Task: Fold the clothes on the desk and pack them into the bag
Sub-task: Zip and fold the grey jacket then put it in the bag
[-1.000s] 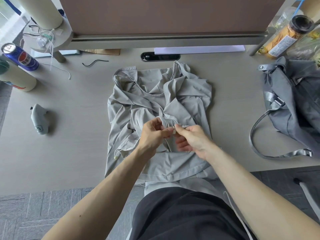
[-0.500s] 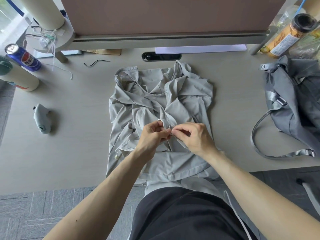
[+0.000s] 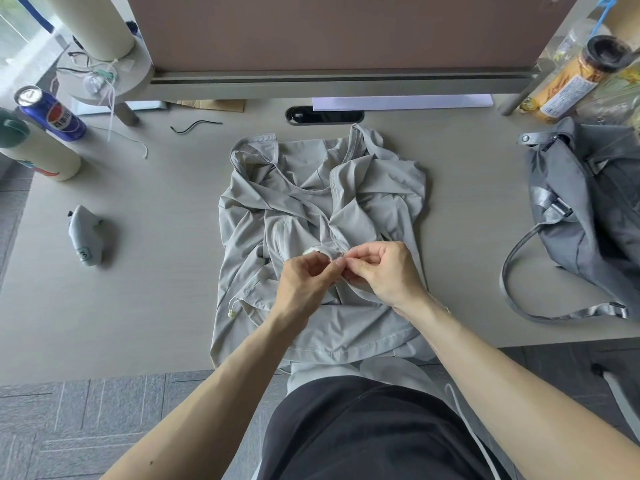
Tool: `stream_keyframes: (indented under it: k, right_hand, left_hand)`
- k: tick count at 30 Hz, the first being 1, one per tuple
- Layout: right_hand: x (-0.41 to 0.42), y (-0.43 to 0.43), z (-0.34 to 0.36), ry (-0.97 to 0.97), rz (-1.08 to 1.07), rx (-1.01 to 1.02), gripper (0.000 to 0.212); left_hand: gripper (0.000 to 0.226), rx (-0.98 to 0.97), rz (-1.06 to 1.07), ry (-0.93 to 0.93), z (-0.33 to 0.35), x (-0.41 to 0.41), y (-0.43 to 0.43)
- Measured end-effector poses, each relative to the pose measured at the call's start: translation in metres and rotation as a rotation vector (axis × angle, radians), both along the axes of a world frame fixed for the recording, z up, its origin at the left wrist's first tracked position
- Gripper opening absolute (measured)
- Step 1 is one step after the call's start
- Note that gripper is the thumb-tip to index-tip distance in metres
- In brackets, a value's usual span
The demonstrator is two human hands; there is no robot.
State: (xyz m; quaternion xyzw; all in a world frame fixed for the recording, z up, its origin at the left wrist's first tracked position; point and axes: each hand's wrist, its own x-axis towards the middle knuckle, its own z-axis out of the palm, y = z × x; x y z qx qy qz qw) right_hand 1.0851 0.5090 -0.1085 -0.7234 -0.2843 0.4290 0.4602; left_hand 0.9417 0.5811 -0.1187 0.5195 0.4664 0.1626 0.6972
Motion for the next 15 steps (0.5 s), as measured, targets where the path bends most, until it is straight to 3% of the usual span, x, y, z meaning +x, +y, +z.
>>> stream_keyframes:
  k: [5,11,15]
  right_hand:
    - [-0.004,0.006,0.002,-0.376,0.103,0.035,0.001]
    - [0.004,0.018,-0.002,-0.526,0.110,0.063,0.005]
    - [0.028,0.024,-0.005,-0.490,0.102,0.008,0.006]
  left_hand:
    - [0.025,0.185,0.066,0.139,0.004,0.002,-0.007]
    - [0.030,0.212,0.104,0.223,0.006,0.002,-0.006]
    - [0.024,0.118,0.144,0.212,0.002,-0.004,-0.014]
